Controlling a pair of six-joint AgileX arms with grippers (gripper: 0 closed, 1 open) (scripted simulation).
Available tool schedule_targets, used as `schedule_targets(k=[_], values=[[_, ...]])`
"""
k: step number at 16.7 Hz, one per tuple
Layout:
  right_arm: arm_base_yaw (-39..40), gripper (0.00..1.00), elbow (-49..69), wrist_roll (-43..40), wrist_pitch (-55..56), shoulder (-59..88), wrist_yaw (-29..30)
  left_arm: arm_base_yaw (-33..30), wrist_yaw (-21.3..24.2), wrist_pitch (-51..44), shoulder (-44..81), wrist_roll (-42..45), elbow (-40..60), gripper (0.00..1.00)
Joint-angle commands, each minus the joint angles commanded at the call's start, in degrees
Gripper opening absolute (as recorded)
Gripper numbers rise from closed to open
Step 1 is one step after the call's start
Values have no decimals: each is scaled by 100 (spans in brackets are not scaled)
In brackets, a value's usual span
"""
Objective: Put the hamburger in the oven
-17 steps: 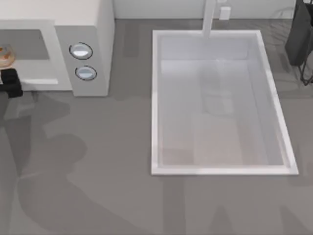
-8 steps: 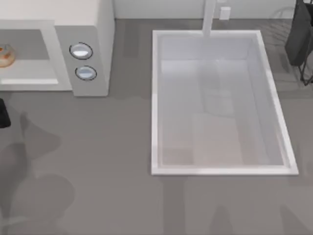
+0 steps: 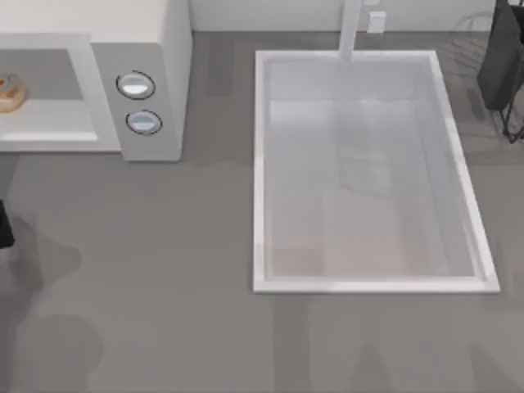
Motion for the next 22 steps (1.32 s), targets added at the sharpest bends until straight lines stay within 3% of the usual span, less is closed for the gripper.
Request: schedule_targets(k=[11, 22], values=[[0, 100, 0, 0, 0, 0, 0, 91, 130, -189, -501, 15, 343, 100], [0, 100, 0, 0, 0, 0, 0, 189, 335, -2650, -1487, 1, 399, 100]])
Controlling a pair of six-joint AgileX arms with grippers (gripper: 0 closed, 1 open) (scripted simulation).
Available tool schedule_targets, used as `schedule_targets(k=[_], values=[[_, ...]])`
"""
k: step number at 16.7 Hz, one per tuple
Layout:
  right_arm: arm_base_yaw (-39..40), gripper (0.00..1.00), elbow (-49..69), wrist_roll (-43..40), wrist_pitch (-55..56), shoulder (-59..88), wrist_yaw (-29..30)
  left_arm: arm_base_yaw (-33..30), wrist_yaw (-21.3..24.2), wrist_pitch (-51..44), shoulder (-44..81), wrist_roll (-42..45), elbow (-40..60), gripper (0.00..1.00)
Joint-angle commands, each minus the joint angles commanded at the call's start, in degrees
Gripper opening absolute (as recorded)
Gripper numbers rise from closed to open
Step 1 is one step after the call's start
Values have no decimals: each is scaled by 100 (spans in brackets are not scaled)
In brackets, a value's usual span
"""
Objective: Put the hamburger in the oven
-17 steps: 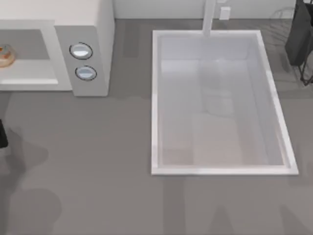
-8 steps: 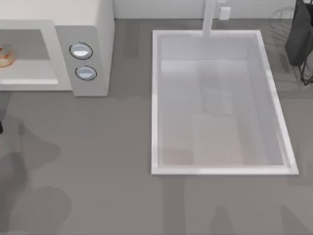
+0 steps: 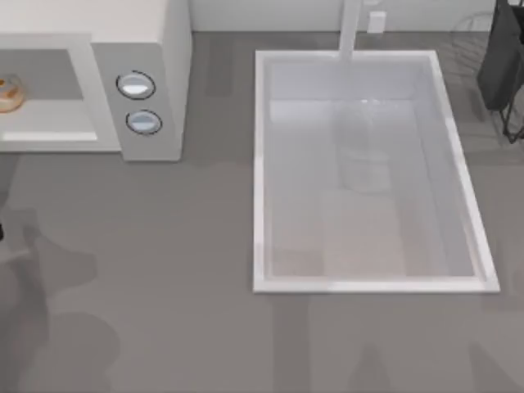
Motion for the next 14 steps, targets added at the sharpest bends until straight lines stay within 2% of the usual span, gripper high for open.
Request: schedule_targets(k=[6, 14], values=[[0, 100, 0, 0, 0, 0, 0, -112, -184, -939, -761, -27, 121, 100], [0, 100, 0, 0, 0, 0, 0, -213, -379, -1080, -1434, -23, 432, 100]])
